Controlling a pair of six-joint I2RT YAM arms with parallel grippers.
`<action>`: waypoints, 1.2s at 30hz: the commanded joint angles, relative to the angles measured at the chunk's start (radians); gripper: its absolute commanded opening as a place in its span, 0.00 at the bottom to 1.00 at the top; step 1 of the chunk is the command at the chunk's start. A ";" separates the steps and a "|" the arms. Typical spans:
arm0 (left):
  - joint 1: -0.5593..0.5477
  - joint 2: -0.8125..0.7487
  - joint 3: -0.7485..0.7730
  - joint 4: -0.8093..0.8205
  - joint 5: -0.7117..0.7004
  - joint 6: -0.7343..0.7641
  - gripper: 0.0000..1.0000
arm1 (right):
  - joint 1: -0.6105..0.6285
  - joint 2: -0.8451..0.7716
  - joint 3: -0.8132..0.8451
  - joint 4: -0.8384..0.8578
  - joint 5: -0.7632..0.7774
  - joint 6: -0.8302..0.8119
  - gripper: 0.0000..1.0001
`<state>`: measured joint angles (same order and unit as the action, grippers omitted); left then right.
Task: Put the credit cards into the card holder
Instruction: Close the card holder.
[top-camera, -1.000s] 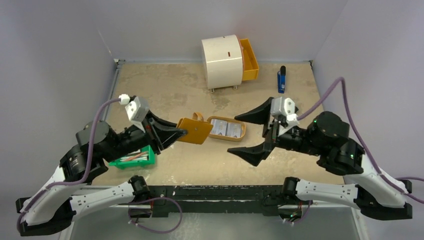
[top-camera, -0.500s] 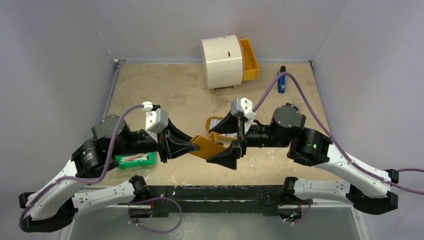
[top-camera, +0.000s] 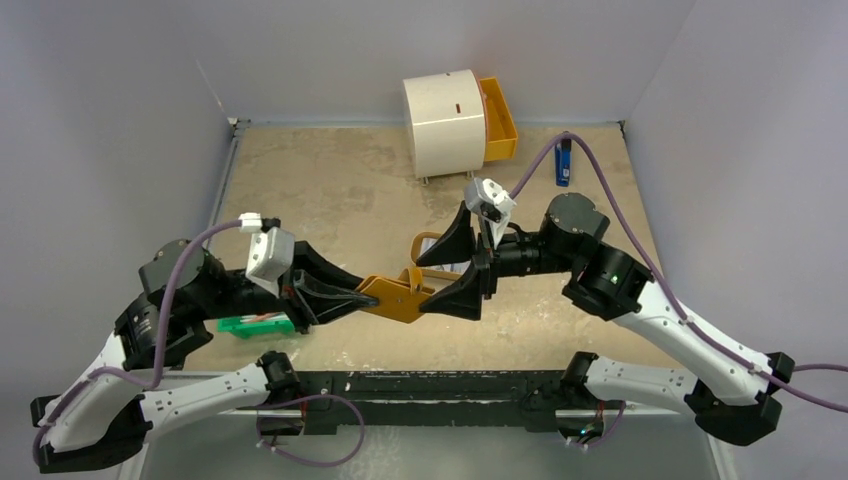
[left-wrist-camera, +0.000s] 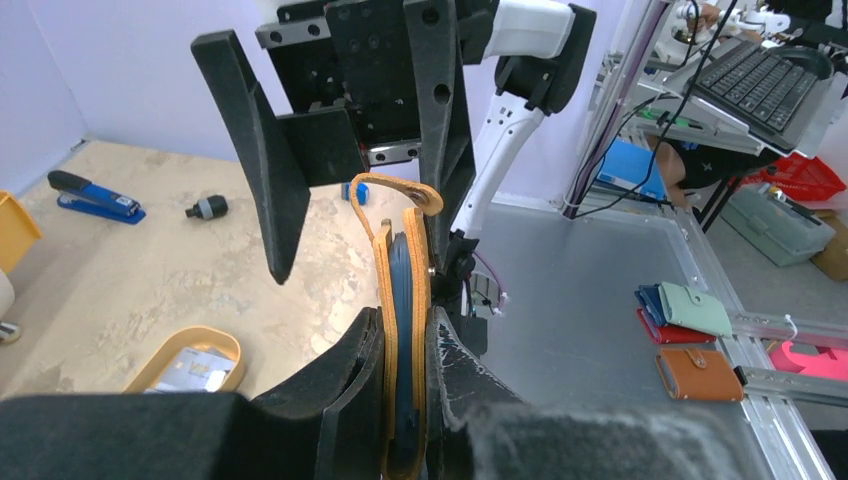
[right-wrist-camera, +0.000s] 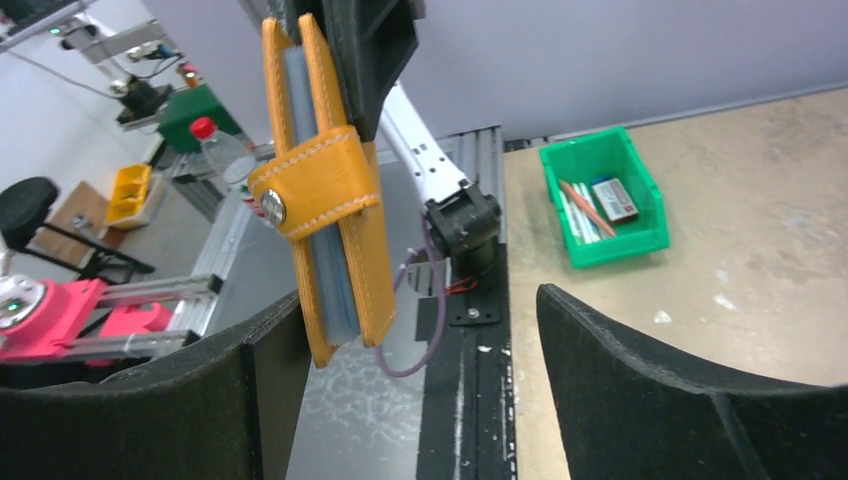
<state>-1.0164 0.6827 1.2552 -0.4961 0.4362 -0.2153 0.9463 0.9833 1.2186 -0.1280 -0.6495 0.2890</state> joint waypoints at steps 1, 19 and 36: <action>-0.001 -0.018 0.050 0.057 -0.002 0.024 0.00 | -0.006 0.019 -0.011 0.145 -0.138 0.075 0.77; -0.001 0.002 0.053 0.069 -0.042 0.026 0.00 | -0.004 0.073 -0.041 0.367 -0.188 0.229 0.32; -0.001 -0.258 -0.394 0.544 -0.492 -0.370 0.74 | -0.005 -0.111 -0.212 0.586 0.199 0.360 0.00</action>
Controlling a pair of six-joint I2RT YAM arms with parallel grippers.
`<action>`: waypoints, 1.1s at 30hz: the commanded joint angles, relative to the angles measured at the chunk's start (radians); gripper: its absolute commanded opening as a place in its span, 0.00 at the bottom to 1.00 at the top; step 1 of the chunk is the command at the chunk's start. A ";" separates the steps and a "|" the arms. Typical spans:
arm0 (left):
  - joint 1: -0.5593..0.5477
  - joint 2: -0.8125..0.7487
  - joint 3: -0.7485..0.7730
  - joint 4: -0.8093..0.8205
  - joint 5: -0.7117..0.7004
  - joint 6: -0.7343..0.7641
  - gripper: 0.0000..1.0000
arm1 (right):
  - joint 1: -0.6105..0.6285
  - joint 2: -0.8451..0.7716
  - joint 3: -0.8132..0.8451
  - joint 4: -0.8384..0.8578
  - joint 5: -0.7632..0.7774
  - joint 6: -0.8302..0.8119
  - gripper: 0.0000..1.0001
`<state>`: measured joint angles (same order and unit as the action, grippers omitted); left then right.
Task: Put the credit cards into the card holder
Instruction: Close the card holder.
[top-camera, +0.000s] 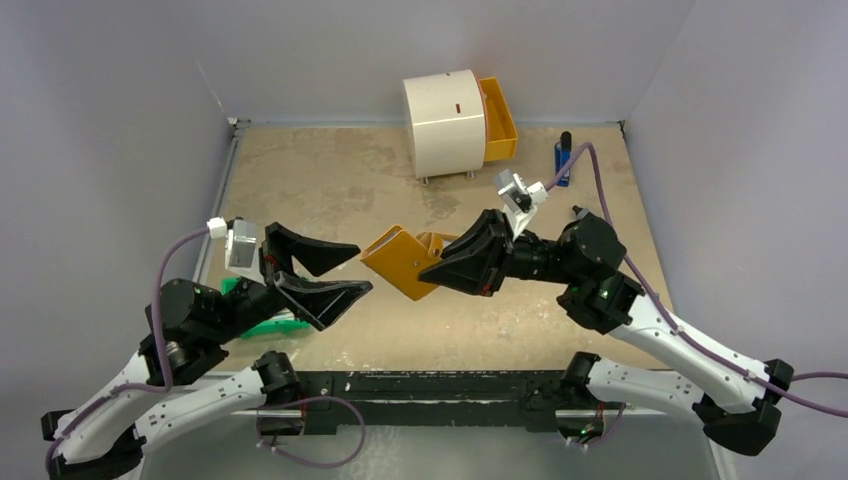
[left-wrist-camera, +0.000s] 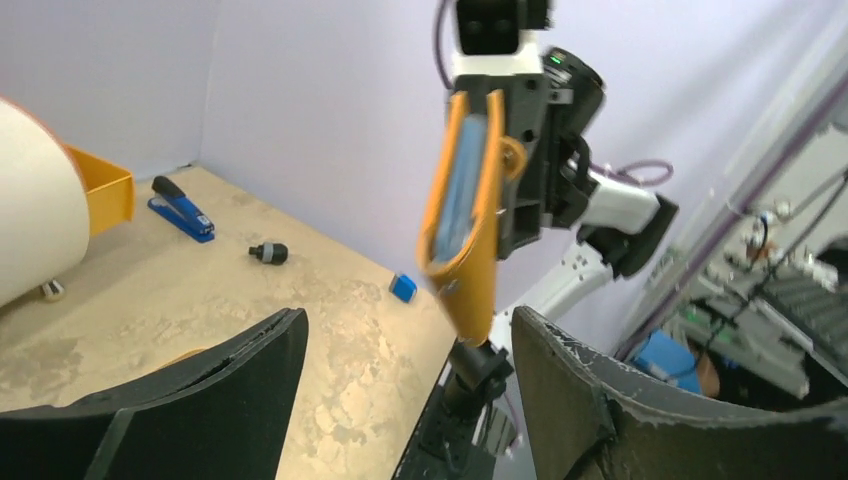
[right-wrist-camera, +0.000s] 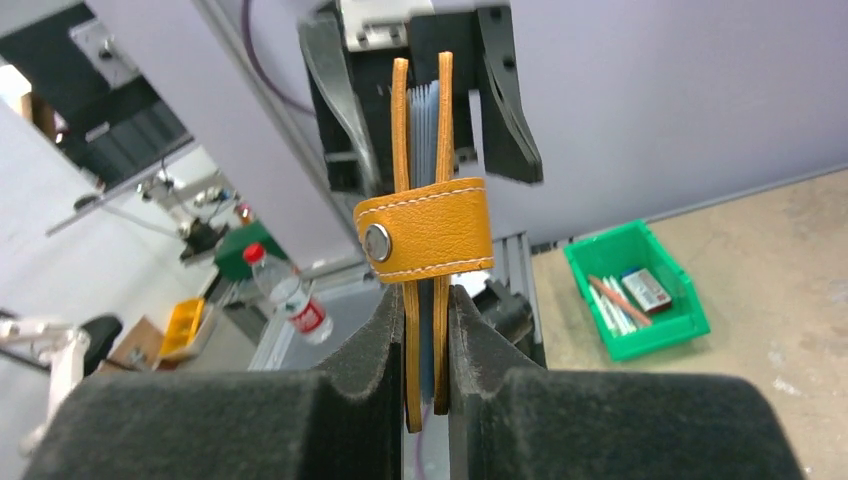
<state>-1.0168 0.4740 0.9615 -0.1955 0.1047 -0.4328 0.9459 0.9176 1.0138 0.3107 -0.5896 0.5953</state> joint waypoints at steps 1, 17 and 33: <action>-0.001 -0.059 -0.128 0.282 -0.183 -0.181 0.75 | -0.005 -0.053 -0.013 0.148 0.166 0.058 0.00; 0.000 0.233 -0.156 0.727 -0.109 -0.453 0.82 | -0.004 -0.051 -0.101 0.259 0.414 0.243 0.00; 0.000 0.283 -0.181 0.787 -0.150 -0.506 0.48 | -0.004 -0.089 -0.169 0.296 0.471 0.294 0.00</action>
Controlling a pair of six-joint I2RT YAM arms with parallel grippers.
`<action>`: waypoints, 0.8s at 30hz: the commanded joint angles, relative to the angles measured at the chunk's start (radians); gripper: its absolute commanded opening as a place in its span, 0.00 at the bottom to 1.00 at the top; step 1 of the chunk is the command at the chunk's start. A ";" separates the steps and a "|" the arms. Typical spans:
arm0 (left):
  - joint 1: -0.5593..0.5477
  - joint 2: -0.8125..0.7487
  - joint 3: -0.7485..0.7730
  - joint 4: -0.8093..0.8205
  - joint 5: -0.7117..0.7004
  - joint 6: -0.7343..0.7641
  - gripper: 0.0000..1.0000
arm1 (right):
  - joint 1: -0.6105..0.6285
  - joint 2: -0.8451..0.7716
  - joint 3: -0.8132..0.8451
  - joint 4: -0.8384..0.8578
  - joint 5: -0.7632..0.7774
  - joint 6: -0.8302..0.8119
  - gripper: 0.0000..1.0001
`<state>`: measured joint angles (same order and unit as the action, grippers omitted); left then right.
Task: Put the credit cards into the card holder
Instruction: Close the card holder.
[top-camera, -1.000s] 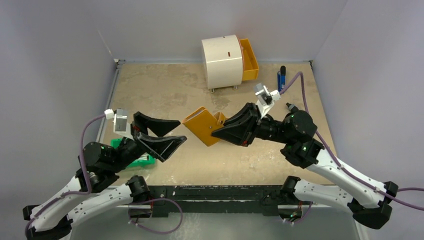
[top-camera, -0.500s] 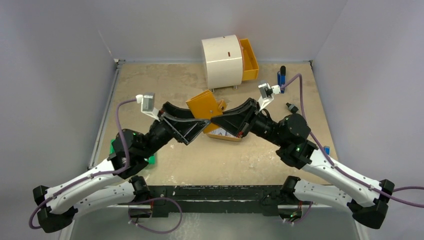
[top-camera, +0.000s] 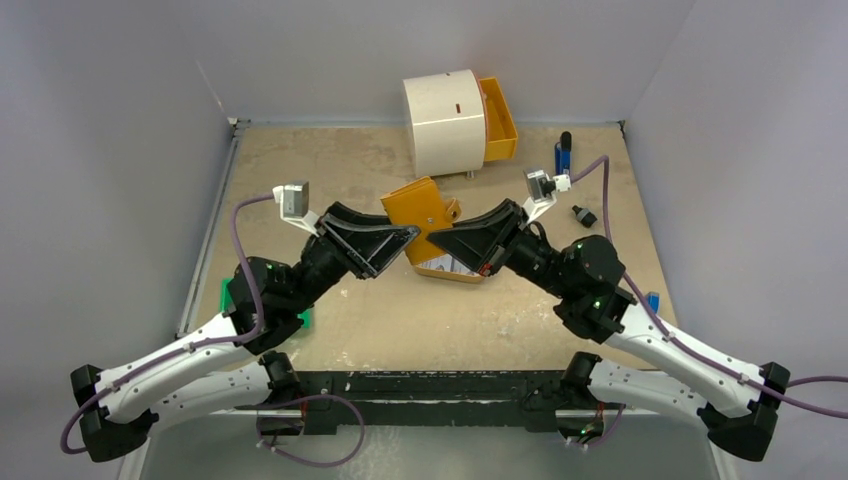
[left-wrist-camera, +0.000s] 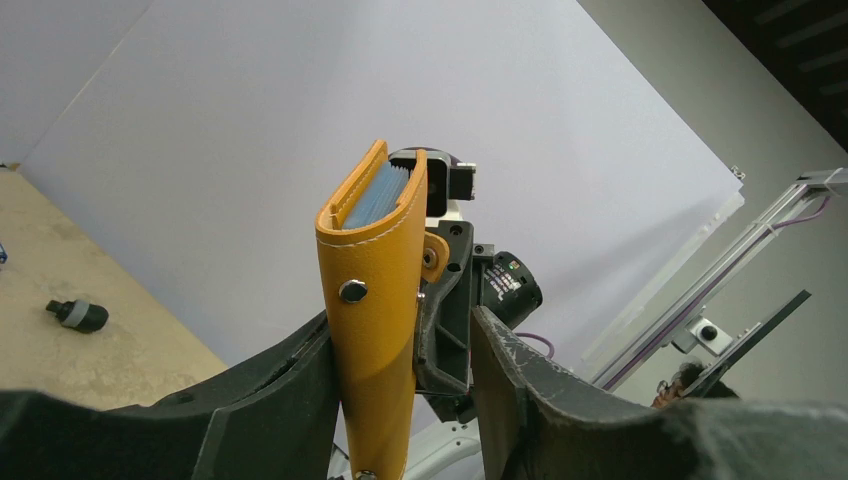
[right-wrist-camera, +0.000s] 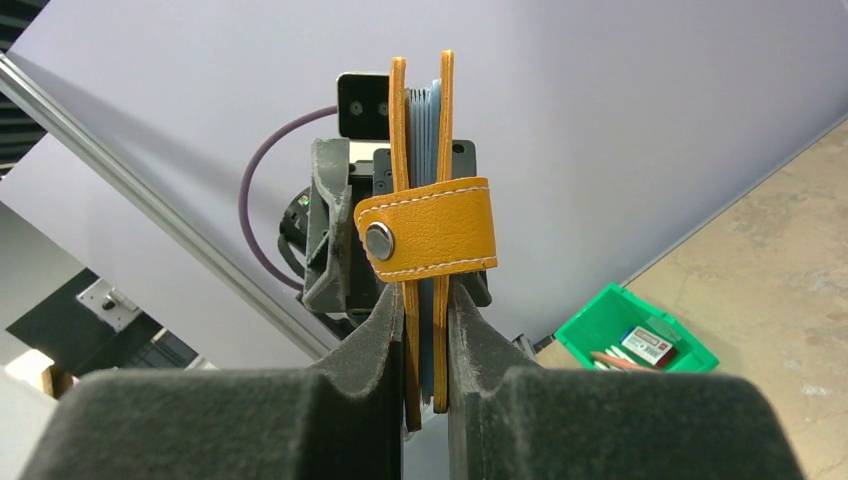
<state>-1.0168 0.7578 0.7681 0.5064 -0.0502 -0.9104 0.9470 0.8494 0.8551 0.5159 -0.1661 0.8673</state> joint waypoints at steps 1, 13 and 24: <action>0.000 0.003 0.012 0.082 0.007 -0.032 0.49 | -0.006 -0.021 -0.014 0.100 0.049 0.026 0.00; 0.000 0.019 0.001 0.063 0.027 -0.058 0.30 | -0.005 -0.042 -0.064 0.177 0.079 0.051 0.00; 0.000 -0.048 0.029 -0.096 -0.101 0.000 0.00 | -0.005 -0.066 0.053 -0.137 0.006 -0.096 0.55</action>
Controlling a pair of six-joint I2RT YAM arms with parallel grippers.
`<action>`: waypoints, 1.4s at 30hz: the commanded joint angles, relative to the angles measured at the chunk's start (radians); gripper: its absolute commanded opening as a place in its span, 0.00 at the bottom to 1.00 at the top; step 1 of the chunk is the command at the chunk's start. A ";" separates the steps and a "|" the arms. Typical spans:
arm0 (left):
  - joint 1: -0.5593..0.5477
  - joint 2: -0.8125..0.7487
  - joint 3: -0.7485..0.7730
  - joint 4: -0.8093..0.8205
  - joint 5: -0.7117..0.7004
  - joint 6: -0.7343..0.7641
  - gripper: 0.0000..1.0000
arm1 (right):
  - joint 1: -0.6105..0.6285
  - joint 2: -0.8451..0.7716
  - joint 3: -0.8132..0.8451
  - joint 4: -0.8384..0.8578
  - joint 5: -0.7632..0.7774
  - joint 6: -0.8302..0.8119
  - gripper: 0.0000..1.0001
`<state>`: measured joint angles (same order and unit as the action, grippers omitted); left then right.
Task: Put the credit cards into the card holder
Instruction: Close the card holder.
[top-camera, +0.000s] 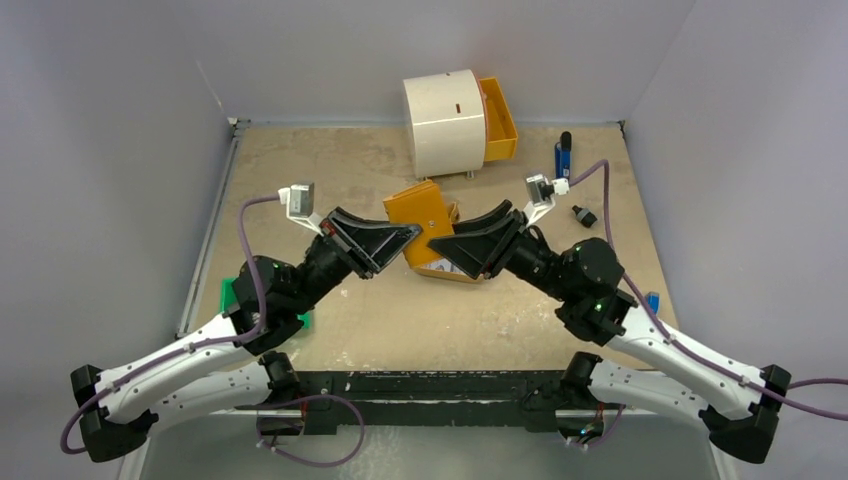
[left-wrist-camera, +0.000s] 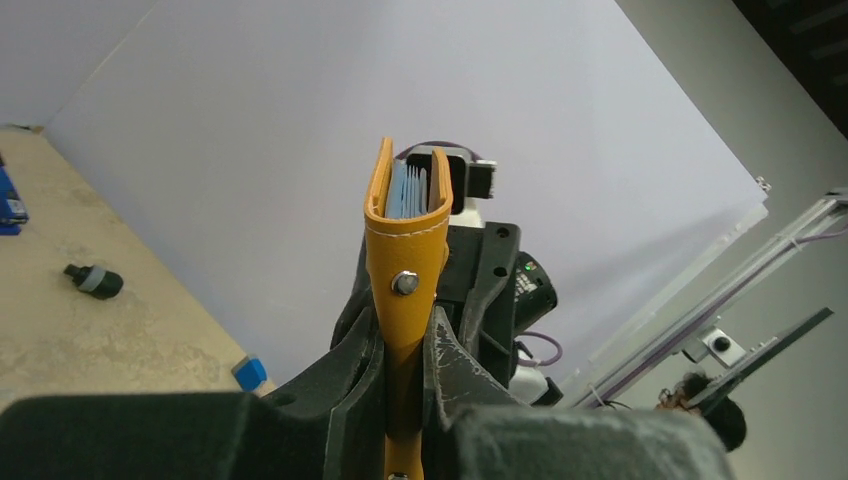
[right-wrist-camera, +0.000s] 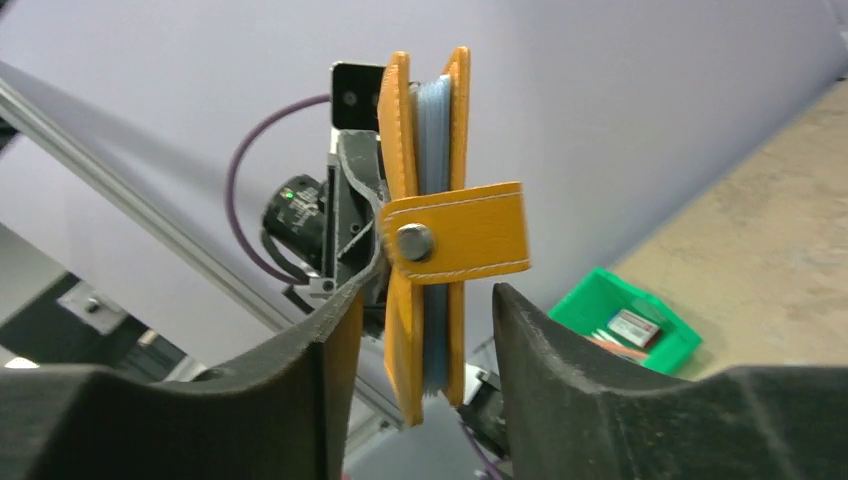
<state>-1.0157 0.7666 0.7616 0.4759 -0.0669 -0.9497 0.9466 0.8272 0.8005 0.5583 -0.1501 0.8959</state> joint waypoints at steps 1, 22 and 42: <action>-0.001 -0.073 0.046 -0.117 -0.124 0.051 0.00 | -0.005 -0.065 0.134 -0.257 0.004 -0.170 0.58; -0.001 0.023 0.265 -0.740 -0.341 0.106 0.00 | -0.005 0.216 0.471 -0.792 0.220 -0.296 0.55; -0.001 0.029 0.262 -0.722 -0.295 0.130 0.00 | -0.005 0.278 0.491 -0.842 0.303 -0.273 0.37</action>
<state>-1.0164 0.8024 0.9802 -0.3088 -0.3798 -0.8444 0.9459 1.1168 1.2613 -0.3019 0.1402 0.6132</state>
